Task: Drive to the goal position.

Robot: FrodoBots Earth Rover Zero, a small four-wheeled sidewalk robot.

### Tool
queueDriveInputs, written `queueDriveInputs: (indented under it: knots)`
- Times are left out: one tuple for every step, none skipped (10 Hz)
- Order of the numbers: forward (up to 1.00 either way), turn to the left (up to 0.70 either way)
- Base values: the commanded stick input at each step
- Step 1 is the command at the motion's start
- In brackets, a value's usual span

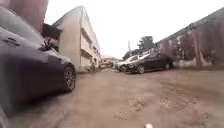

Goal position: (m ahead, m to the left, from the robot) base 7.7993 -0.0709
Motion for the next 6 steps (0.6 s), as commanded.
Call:
queueDriveInputs:
  knots:
    - [0.70,0.00]
    - [0.70,0.00]
    - [0.70,0.00]
    - [0.70,0.00]
    - [0.70,0.00]
    - [0.70,0.00]
